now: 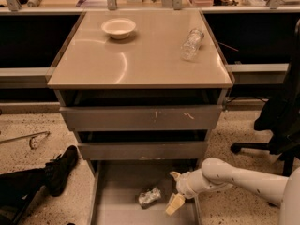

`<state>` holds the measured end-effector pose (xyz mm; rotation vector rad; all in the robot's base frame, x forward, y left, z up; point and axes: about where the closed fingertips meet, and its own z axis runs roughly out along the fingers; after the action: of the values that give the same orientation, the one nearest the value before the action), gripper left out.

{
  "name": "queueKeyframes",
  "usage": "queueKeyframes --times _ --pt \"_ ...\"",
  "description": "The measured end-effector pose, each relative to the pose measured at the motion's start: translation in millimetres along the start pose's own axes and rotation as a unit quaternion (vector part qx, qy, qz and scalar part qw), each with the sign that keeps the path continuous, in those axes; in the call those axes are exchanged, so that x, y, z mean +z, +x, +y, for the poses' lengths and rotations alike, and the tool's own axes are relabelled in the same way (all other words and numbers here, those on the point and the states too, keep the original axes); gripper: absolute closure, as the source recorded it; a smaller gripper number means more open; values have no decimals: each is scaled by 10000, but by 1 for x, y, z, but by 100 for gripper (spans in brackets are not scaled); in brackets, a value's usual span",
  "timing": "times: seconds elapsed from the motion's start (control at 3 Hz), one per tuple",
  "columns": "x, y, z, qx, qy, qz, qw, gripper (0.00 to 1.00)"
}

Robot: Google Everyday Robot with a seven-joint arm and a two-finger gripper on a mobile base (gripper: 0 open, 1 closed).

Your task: Pick 7up can from bottom drawer and place on counter

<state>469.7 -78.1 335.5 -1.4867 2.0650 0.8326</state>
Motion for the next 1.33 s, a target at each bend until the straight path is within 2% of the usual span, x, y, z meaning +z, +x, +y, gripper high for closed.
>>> queueKeyframes --times 0.33,0.67,1.0,1.33 --pt "0 0 0 0 0 0 10000 0" --pt "20 12 -8 26 -8 -15 10000 0" --pt "45 26 -17 52 116 -120 9998 0" --pt "73 32 -21 13 78 -148 9999 0"
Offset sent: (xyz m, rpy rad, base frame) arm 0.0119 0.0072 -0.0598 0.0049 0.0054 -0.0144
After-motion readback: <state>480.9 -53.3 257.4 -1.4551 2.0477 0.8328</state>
